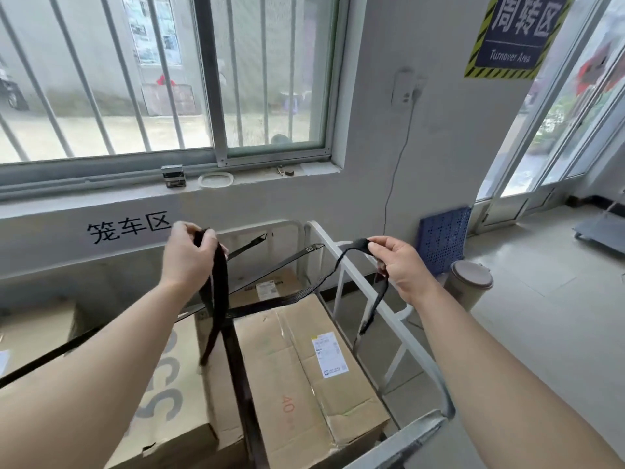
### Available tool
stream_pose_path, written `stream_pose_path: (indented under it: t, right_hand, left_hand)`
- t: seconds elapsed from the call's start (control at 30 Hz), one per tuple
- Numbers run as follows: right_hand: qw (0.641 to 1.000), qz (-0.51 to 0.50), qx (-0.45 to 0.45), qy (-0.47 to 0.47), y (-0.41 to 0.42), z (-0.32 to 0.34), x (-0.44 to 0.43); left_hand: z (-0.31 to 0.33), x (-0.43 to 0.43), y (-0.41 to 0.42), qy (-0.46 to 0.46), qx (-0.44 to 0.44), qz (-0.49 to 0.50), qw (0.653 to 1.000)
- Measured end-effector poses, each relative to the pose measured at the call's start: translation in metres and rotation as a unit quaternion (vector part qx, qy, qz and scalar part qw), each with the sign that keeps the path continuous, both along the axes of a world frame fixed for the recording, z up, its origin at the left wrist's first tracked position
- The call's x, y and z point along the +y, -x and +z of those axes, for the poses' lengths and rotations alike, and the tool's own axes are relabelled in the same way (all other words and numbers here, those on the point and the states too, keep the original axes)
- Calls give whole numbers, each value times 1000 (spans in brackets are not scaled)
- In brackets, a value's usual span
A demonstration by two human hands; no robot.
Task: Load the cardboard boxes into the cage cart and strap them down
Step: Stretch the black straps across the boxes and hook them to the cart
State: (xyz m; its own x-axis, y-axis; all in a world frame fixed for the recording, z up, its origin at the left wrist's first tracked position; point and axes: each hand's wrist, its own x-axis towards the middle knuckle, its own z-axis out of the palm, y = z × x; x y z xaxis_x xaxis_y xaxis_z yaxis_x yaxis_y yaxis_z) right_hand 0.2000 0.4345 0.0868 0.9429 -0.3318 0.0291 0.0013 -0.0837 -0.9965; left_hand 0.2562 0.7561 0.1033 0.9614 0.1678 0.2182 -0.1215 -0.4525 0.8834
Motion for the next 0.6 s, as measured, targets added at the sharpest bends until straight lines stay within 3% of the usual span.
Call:
stream_pose_path:
  t: [0.2,0.3,0.4,0.6]
  right_hand:
    - [994,77,83,5,23,-22,25]
    - [986,118,116,-11,36,-25,38]
    - [979,152,134,36,45,-32,44]
    - [980,138,140,26,58,-50,38]
  left_hand:
    - [-49,-22,26,-167,90,-187,964]
    - [-64,-45,35,-176,119,-295,932]
    - [-71,-67,39,-180,133,-368,903]
    - [-83,-83,40,-134,192,-436,869]
